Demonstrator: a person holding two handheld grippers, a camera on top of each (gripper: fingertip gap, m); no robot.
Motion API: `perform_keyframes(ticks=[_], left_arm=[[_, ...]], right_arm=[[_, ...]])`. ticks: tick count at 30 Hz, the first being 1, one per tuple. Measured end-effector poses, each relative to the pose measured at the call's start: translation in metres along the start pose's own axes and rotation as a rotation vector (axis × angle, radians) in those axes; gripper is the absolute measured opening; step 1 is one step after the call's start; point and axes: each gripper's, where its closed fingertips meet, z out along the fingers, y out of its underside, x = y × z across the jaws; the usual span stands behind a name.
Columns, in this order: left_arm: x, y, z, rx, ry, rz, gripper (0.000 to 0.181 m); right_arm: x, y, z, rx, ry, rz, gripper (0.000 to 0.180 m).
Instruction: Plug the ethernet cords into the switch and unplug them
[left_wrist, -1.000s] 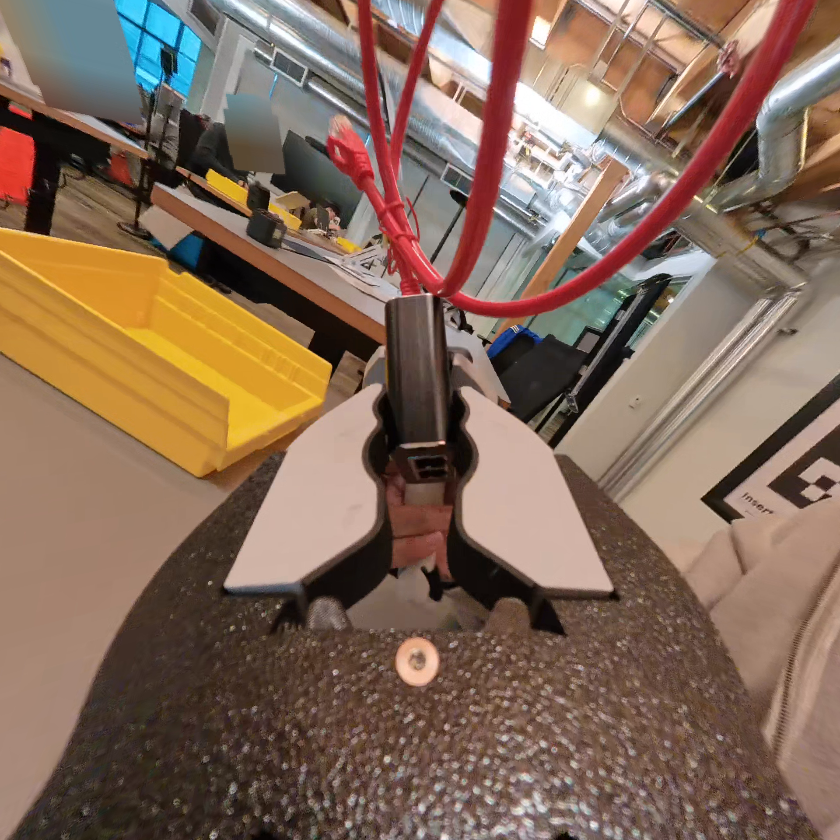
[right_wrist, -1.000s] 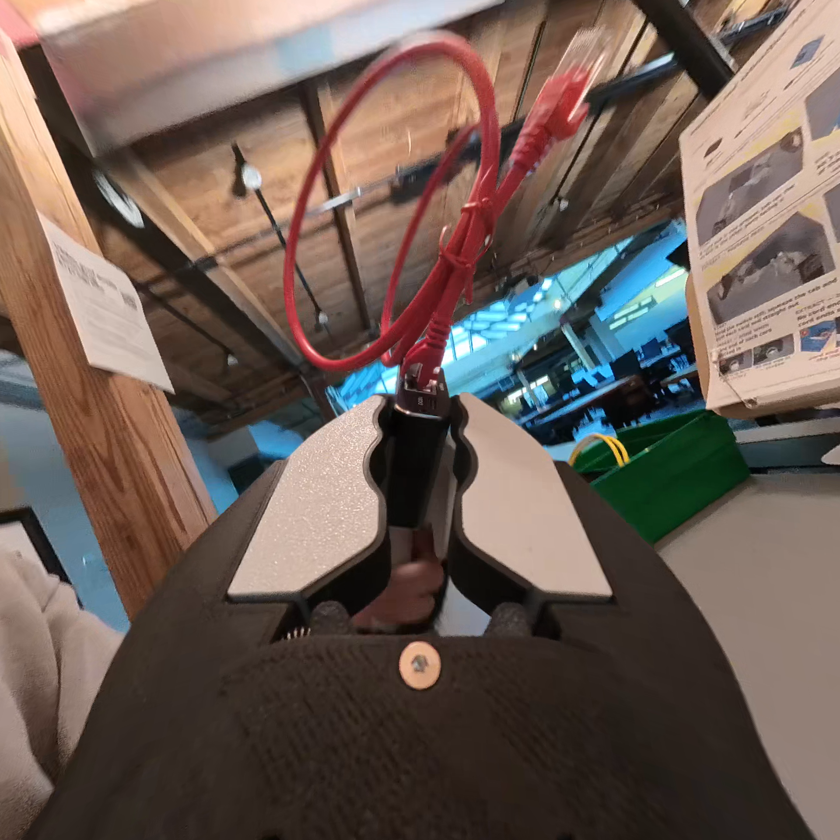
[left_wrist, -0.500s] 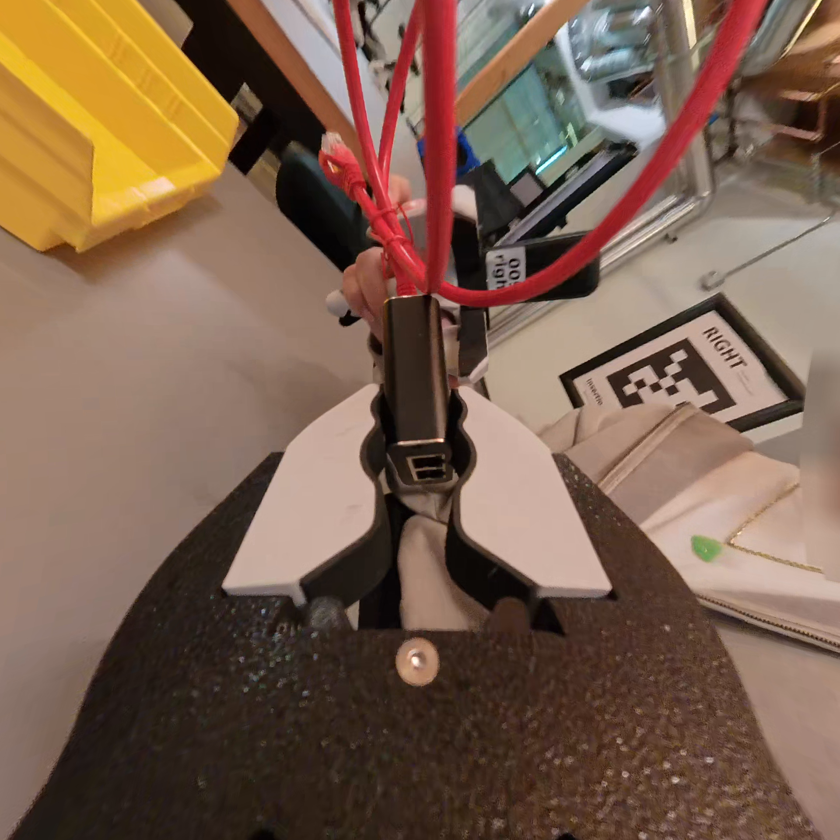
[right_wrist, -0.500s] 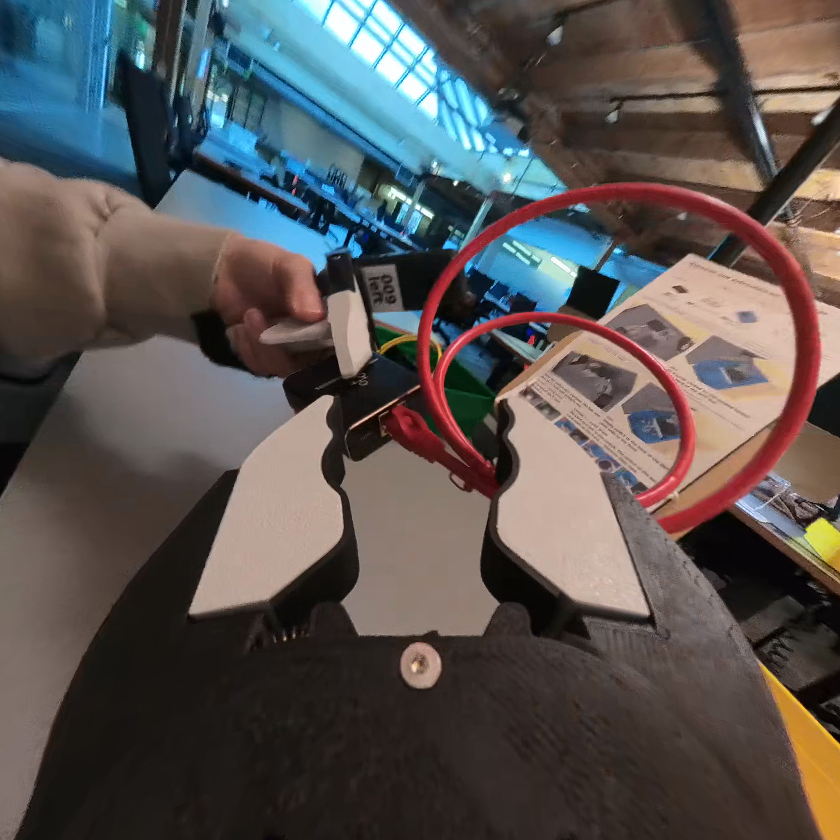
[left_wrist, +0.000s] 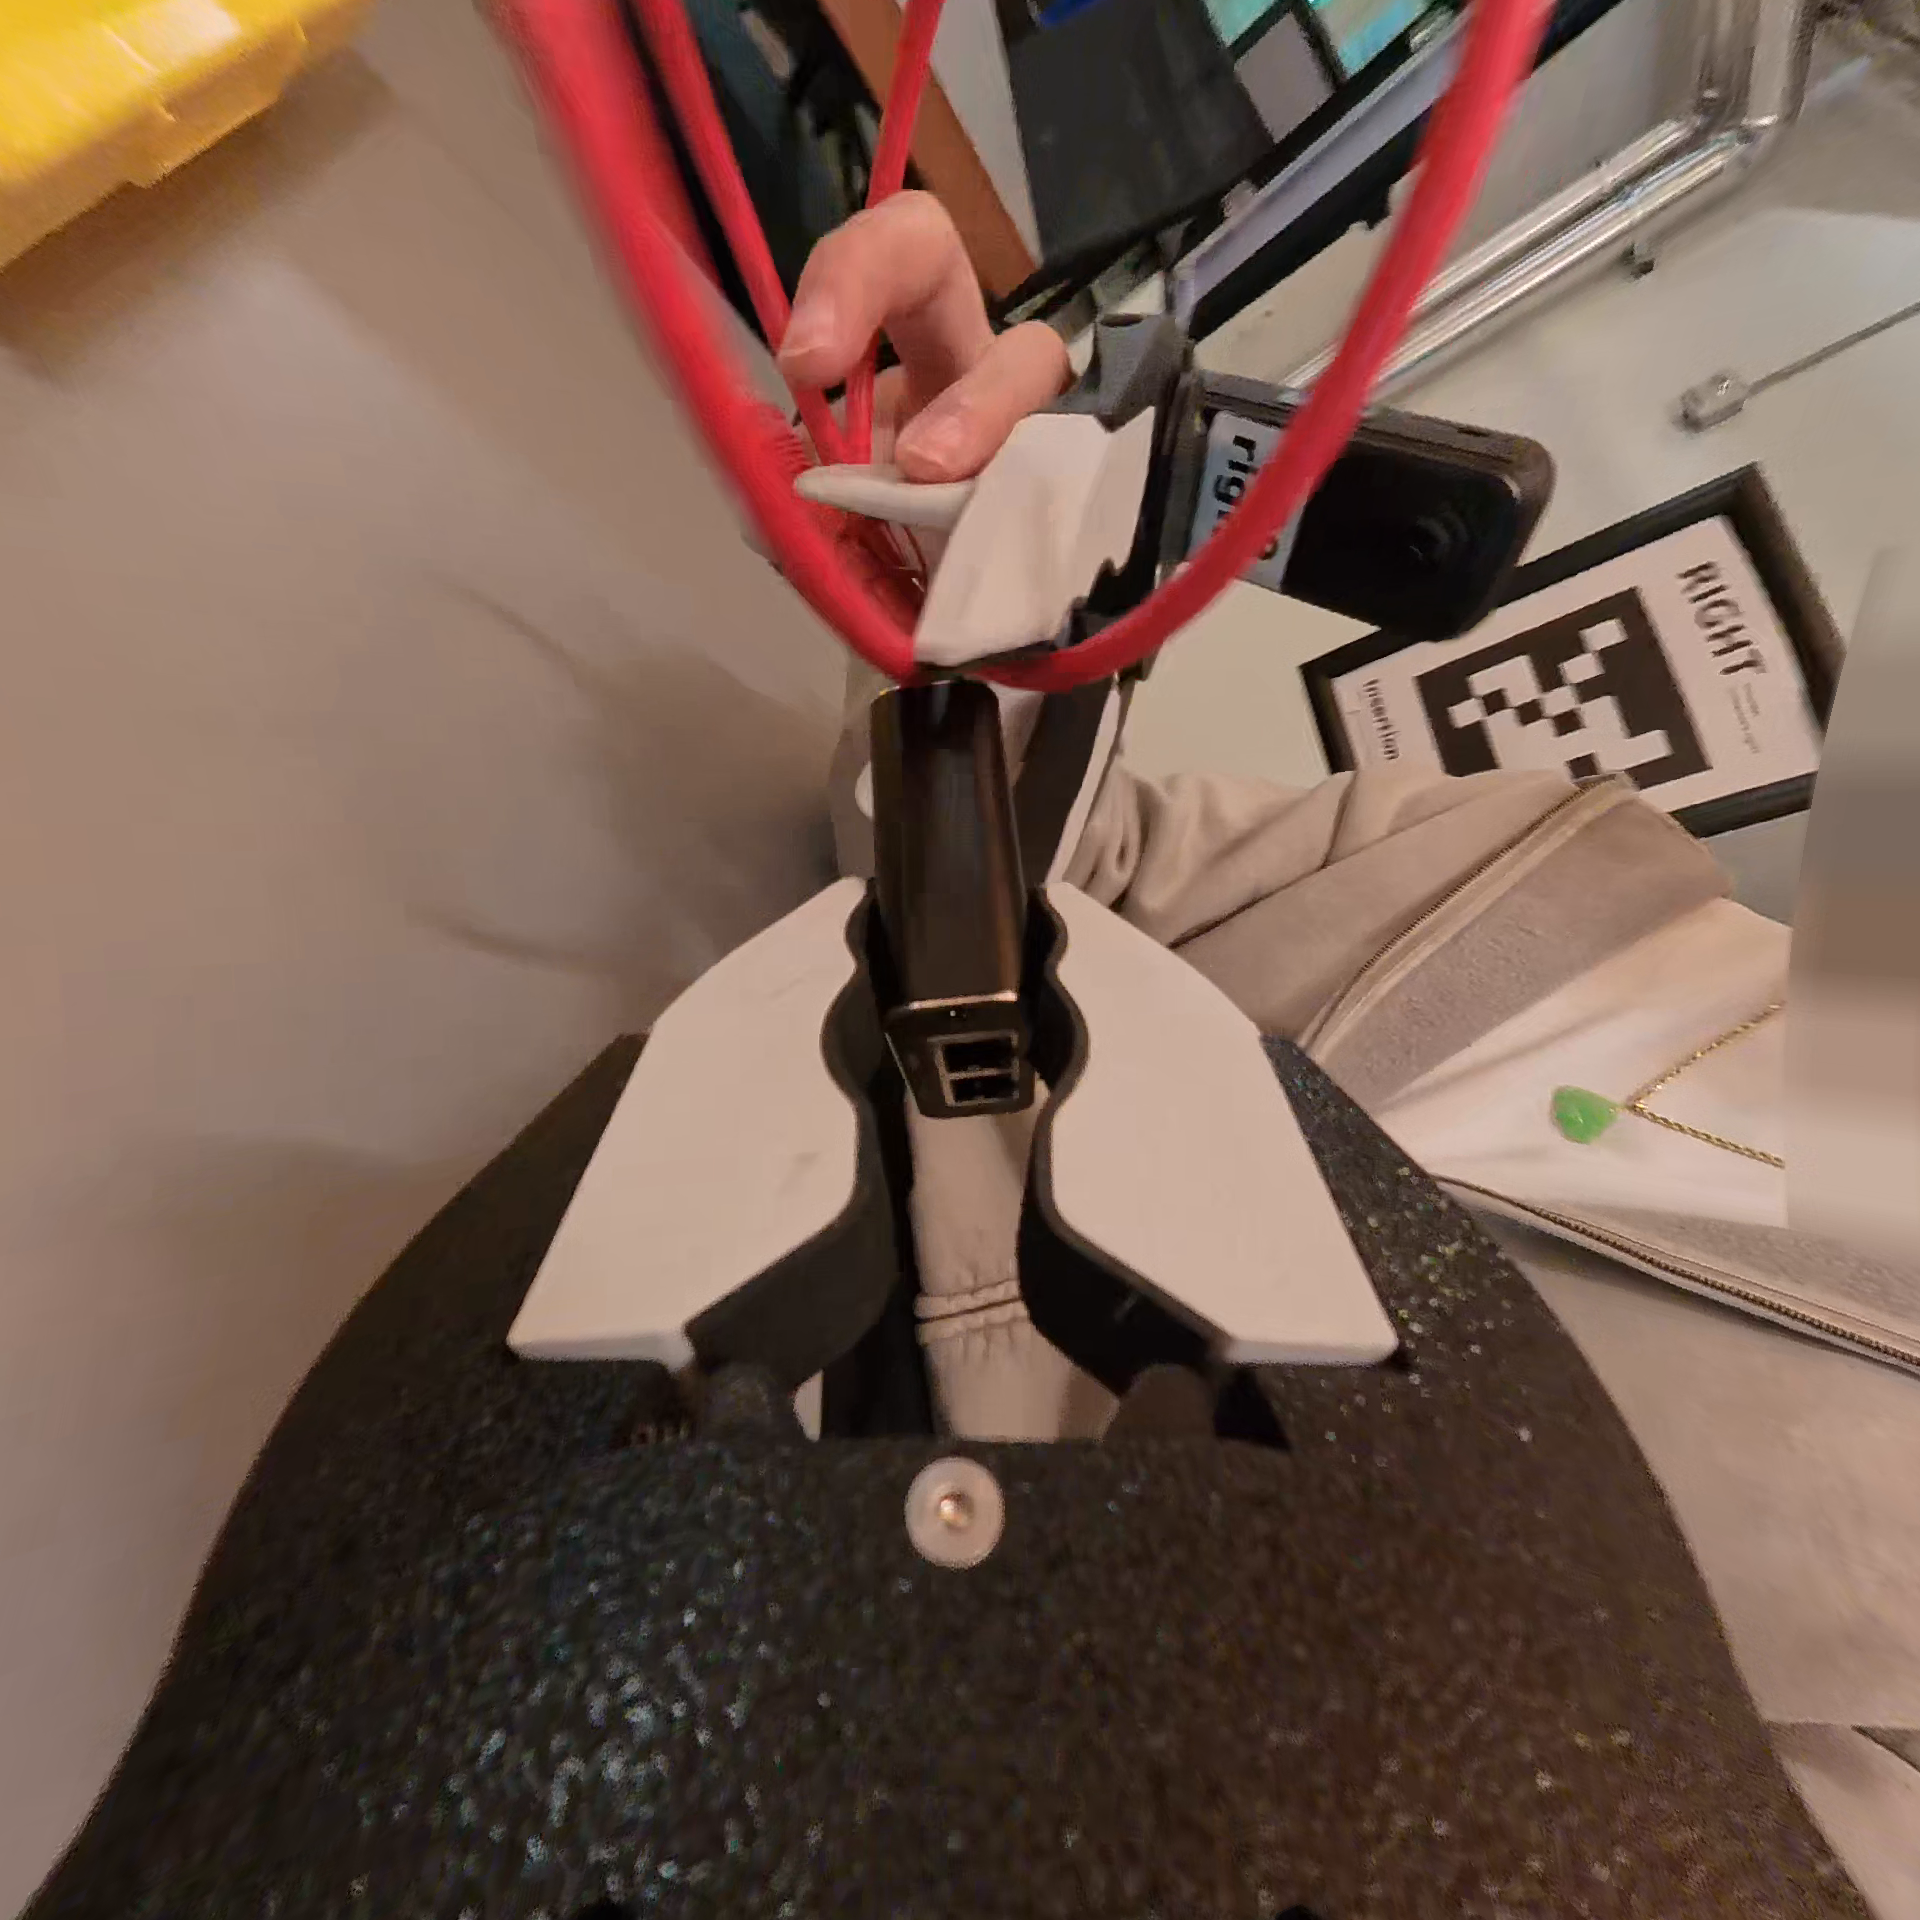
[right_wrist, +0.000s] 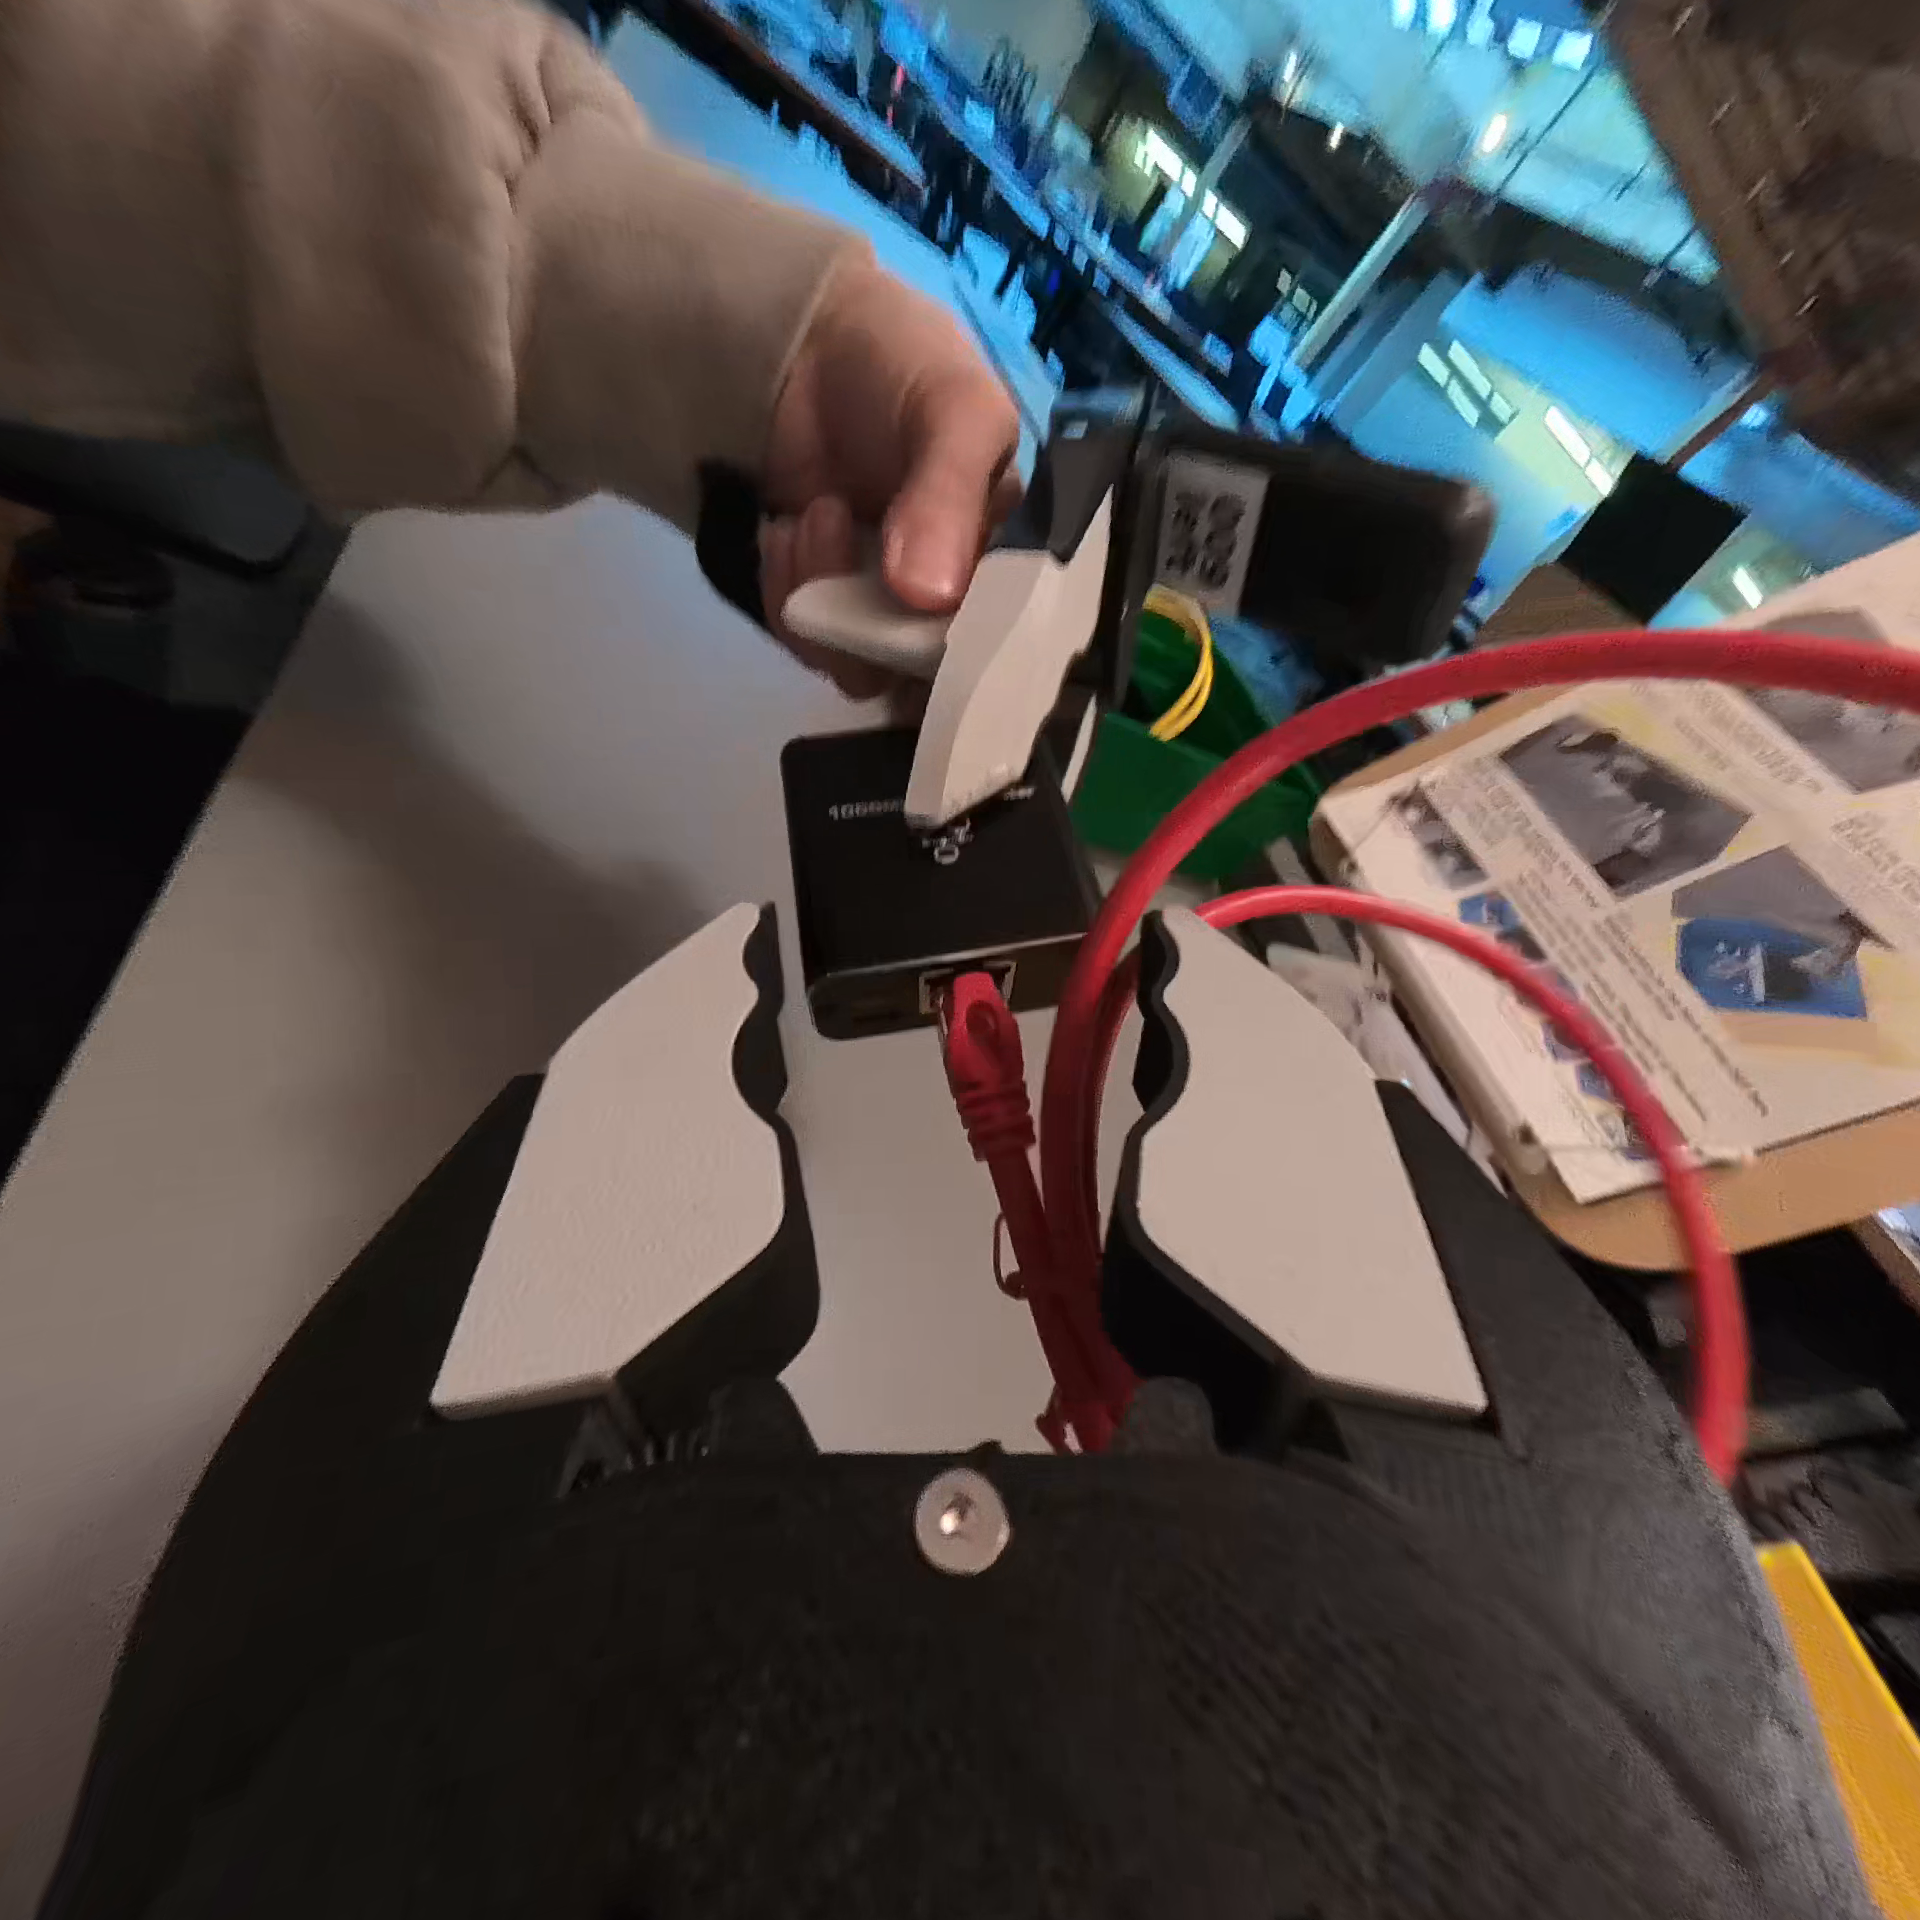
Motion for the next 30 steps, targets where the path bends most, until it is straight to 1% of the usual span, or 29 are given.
perform_keyframes(ticks=[2,3,4,5,6,8,11,16,19,23,24,25,26,27,29,30], left_arm=[[-0.001,0.0,0.001,-0.013,-0.018,0.001,0.024],[0.0,-0.001,0.002,-0.017,-0.005,-0.006,0.025],[0.001,0.0,0.003,-0.025,0.008,-0.012,0.024],[0.001,0.001,0.003,-0.038,0.016,-0.016,0.024],[0.001,0.002,0.003,-0.044,0.028,-0.022,0.024],[0.003,0.003,0.001,-0.049,0.073,-0.036,0.025],[0.006,0.004,-0.001,-0.047,0.114,-0.061,0.025],[0.004,0.005,-0.003,-0.05,0.084,-0.076,0.025],[0.002,0.007,-0.004,-0.06,0.067,-0.082,0.025],[-0.009,0.009,-0.001,-0.067,0.014,-0.098,0.025],[-0.008,0.009,0.002,-0.06,0.034,-0.102,0.026],[-0.006,0.009,0.005,-0.065,0.048,-0.098,0.027],[-0.007,0.011,0.007,-0.08,0.041,-0.089,0.026],[-0.009,0.013,0.007,-0.089,0.037,-0.079,0.026],[-0.003,0.009,0.006,-0.059,0.095,-0.09,0.027],[0.0,0.007,0.005,-0.046,0.113,-0.093,0.026]], right_arm=[[-0.001,0.012,0.005,-0.059,0.004,-0.019,0.071],[-0.002,0.011,0.007,-0.053,-0.003,-0.005,0.073],[-0.004,0.009,0.009,-0.04,-0.013,0.014,0.071],[-0.003,0.007,0.01,-0.027,-0.013,0.016,0.065],[-0.004,0.006,0.011,-0.013,-0.011,0.01,0.064],[-0.004,0.0,0.012,0.036,-0.019,0.038,0.064],[-0.006,-0.008,0.016,0.107,-0.05,0.137,0.064],[-0.007,-0.009,0.023,0.17,-0.054,0.165,0.065],[-0.009,-0.008,0.025,0.174,-0.063,0.161,0.065],[-0.012,0.014,0.033,0.071,-0.073,0.17,0.07],[-0.011,0.02,0.036,0.026,-0.042,0.126,0.076],[-0.009,0.028,0.04,-0.036,0.001,0.071,0.09],[-0.009,0.035,0.042,-0.089,0.019,0.028,0.094],[-0.012,0.036,0.041,-0.09,0.005,0.029,0.092],[-0.008,0.017,0.034,0.046,0.018,0.026,0.08],[-0.005,0.009,0.03,0.088,0.029,0.024,0.077]])
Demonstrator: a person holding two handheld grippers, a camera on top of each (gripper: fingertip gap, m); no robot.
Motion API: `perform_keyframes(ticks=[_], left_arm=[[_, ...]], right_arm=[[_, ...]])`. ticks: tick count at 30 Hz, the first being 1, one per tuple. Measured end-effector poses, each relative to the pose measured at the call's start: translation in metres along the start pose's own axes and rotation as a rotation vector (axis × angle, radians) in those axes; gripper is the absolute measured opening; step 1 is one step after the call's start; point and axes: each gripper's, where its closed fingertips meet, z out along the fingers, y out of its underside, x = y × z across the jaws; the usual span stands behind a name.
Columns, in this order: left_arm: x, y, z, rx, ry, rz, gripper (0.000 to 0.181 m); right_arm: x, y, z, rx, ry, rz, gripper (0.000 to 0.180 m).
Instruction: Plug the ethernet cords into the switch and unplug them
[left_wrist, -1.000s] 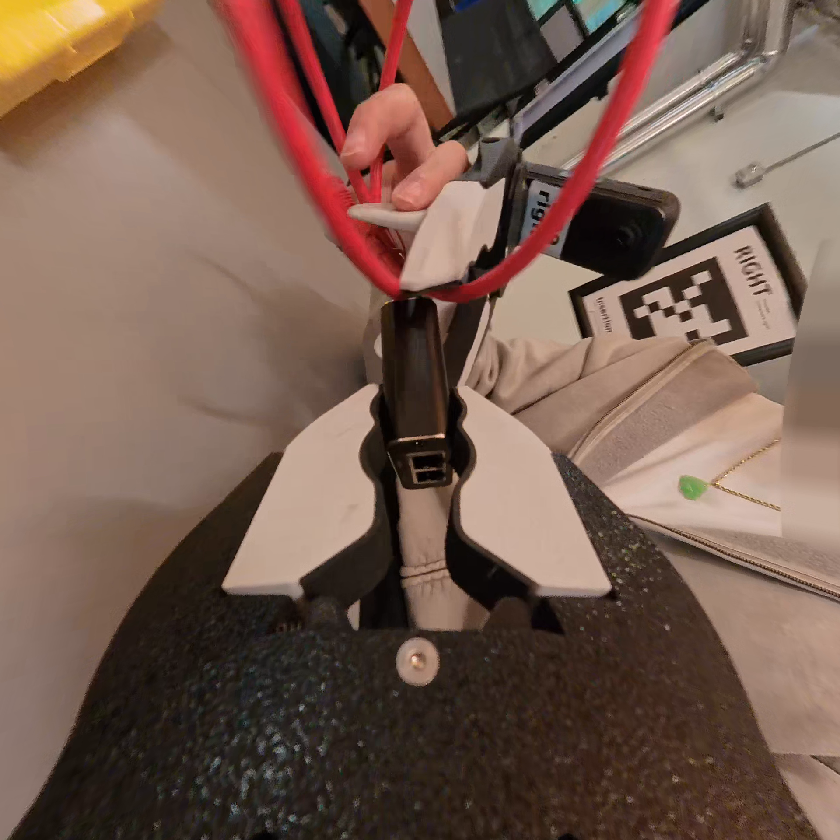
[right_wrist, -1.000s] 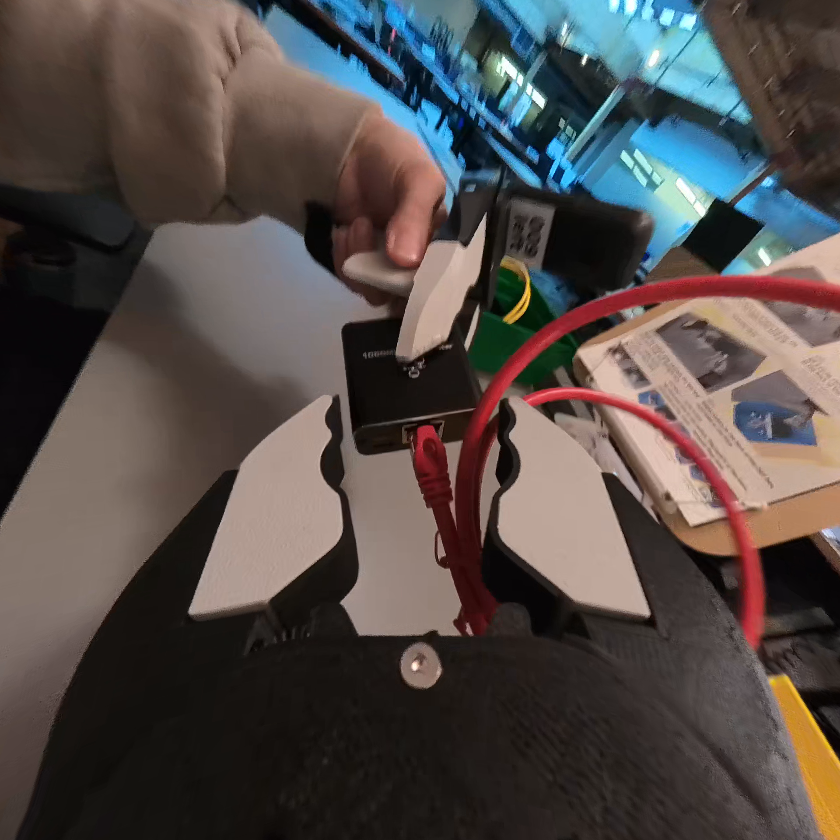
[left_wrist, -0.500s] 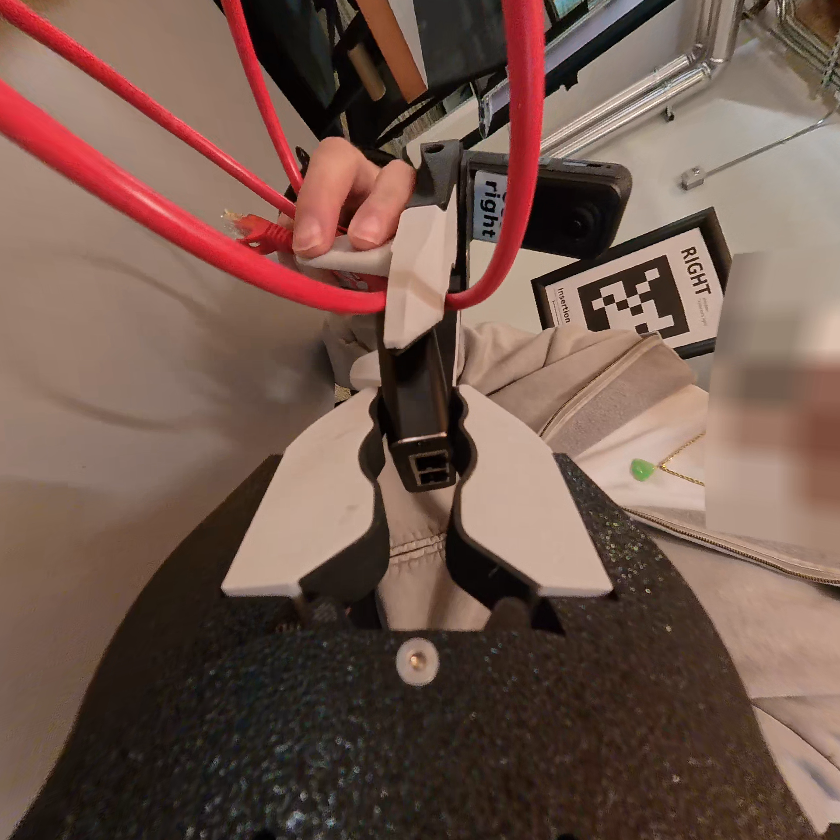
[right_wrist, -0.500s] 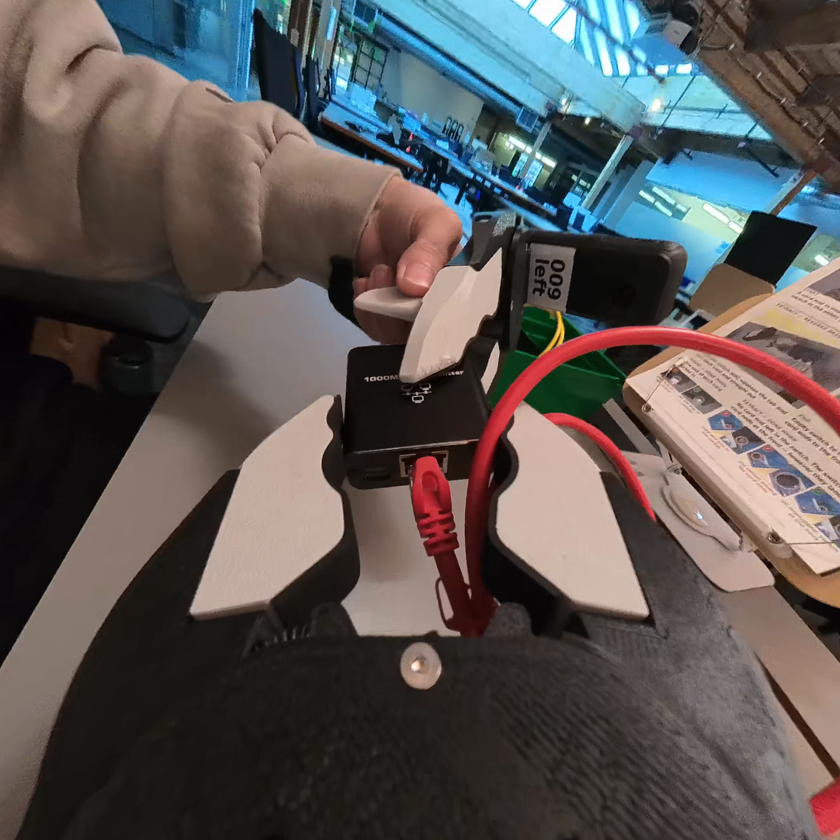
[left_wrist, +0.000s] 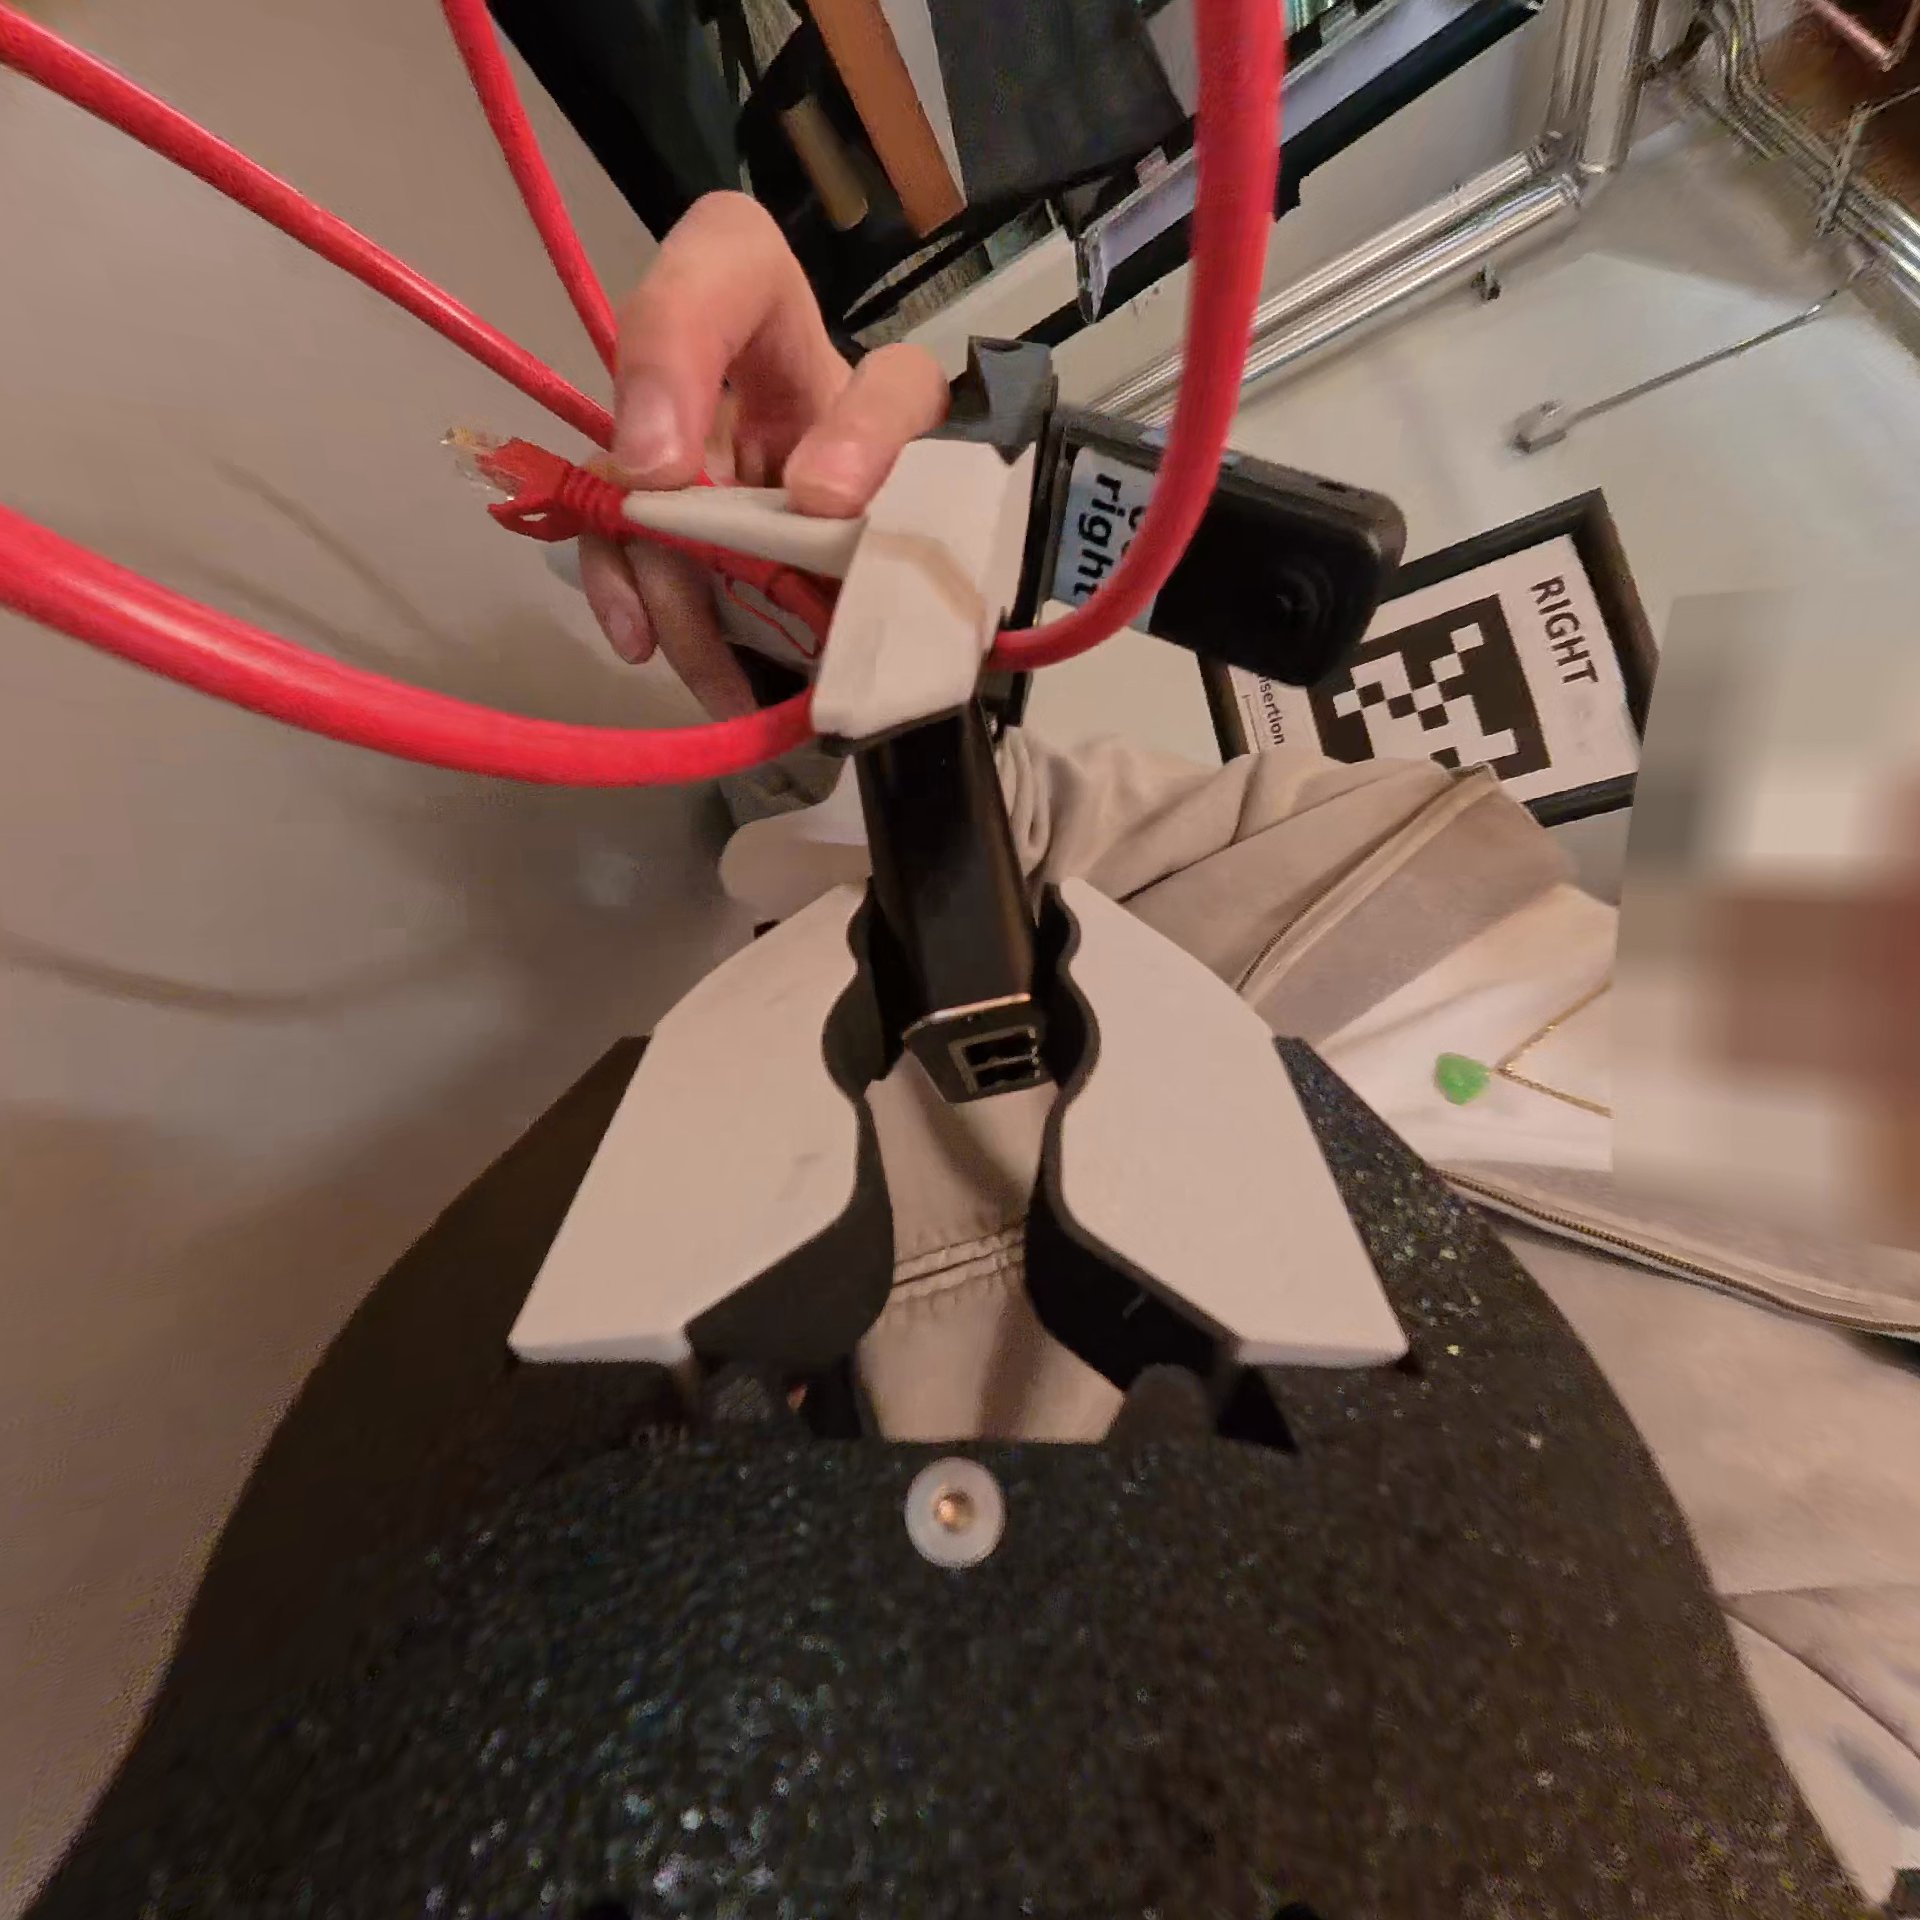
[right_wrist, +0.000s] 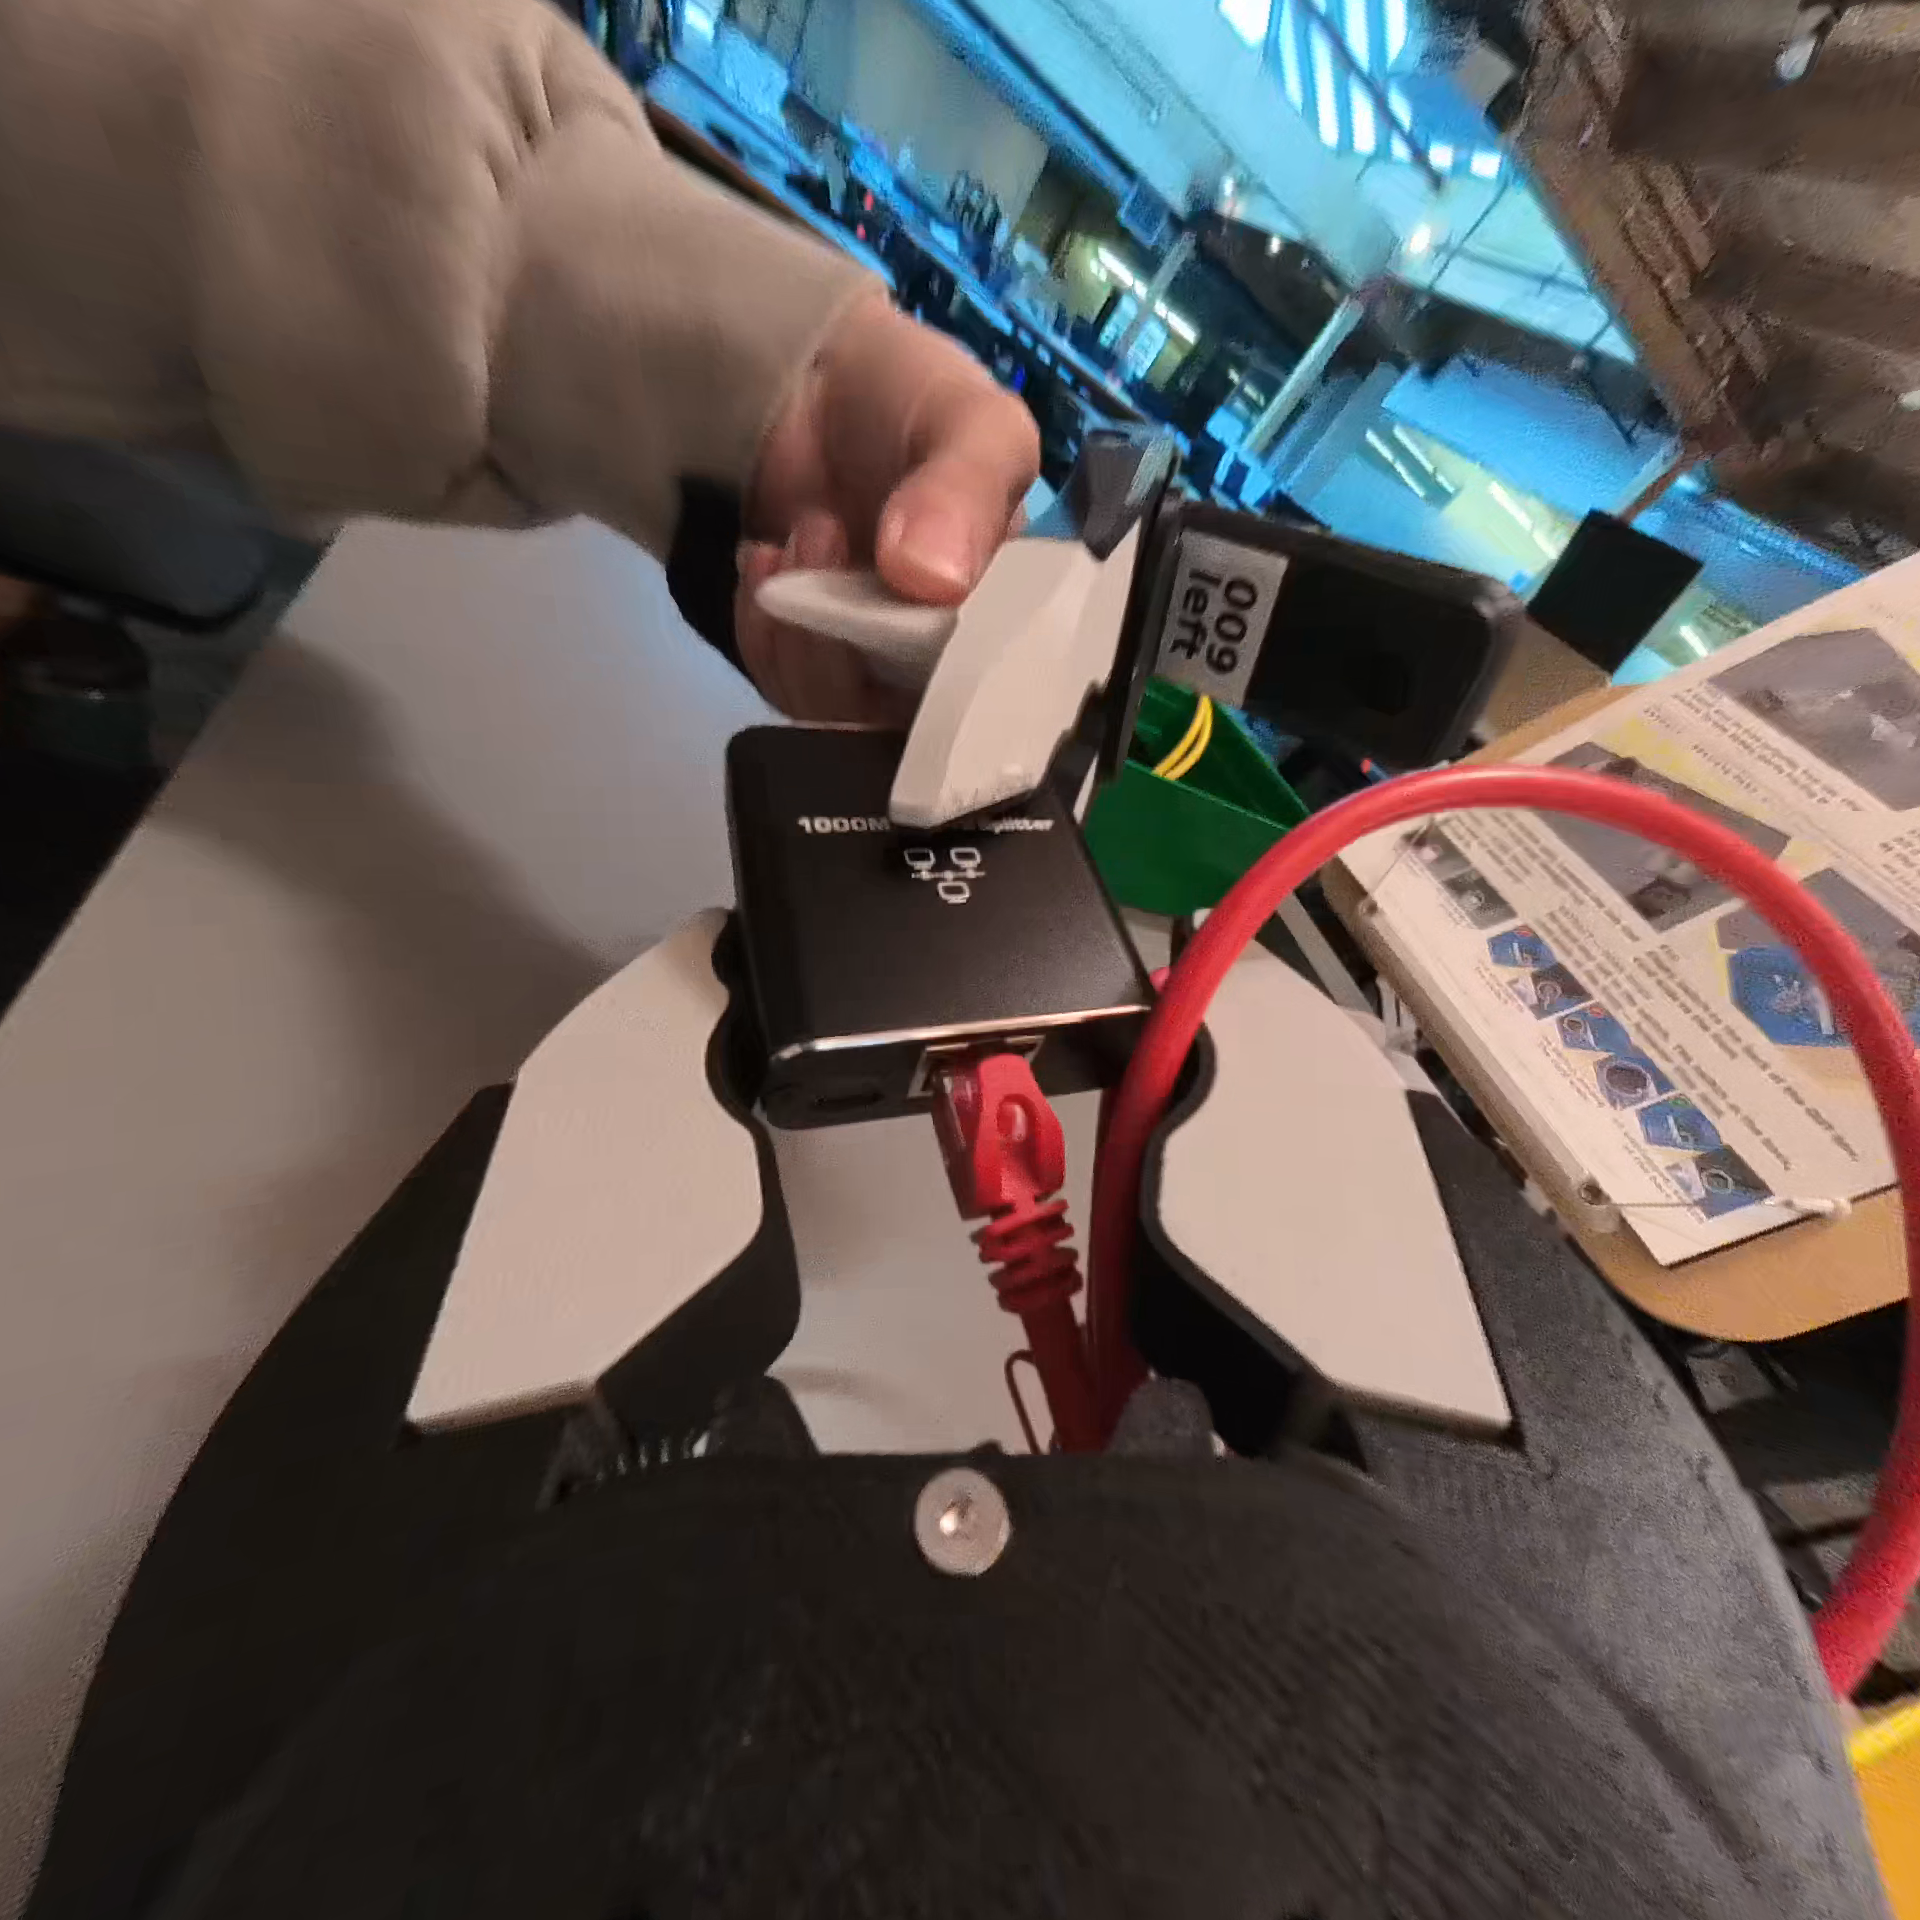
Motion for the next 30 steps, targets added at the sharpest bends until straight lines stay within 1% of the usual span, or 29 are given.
perform_keyframes(ticks=[2,3,5,6,8,10,15,18,21,24,27,28,30], left_arm=[[-0.003,0.001,-0.001,-0.02,-0.031,0.018,0.025],[-0.004,0.003,0.0,-0.033,-0.038,0.02,0.025],[-0.004,0.002,0.004,-0.041,-0.04,0.013,0.026],[-0.002,0.001,0.007,-0.034,-0.025,0.01,0.026],[0.002,0.0,0.008,-0.033,-0.001,0.012,0.027],[0.001,-0.001,0.007,-0.036,-0.004,0.004,0.026],[0.006,0.0,0.005,-0.054,0.002,-0.002,0.028],[0.008,0.0,0.002,-0.054,0.002,-0.004,0.028],[0.007,0.0,-0.001,-0.053,-0.006,-0.012,0.028],[0.005,-0.005,-0.003,-0.014,-0.035,-0.006,0.027],[0.007,-0.022,-0.005,0.1,-0.067,0.016,0.032],[0.005,-0.027,-0.008,0.128,-0.113,0.027,0.036],[-0.005,-0.03,-0.017,0.15,-0.254,0.051,0.052]], right_arm=[[-0.004,-0.005,-0.002,0.019,-0.056,0.093,0.076],[-0.01,-0.01,-0.001,0.058,-0.113,0.17,0.081],[-0.011,-0.013,-0.002,0.106,-0.146,0.25,0.081],[-0.008,-0.015,-0.003,0.123,-0.128,0.249,0.077],[-0.007,-0.02,-0.005,0.158,-0.122,0.245,0.076],[-0.007,-0.018,-0.004,0.143,-0.12,0.231,0.077],[-0.006,-0.024,-0.003,0.222,-0.108,0.24,0.077],[-0.003,-0.025,0.001,0.224,-0.069,0.236,0.079],[-0.003,-0.023,0.005,0.207,-0.065,0.246,0.078],[0.002,-0.017,0.008,0.139,-0.012,0.183,0.077],[0.013,-0.019,0.003,0.196,0.022,0.267,0.078],[0.017,-0.018,-0.001,0.209,0.037,0.288,0.078],[0.023,-0.012,-0.008,0.203,0.066,0.272,0.078]])
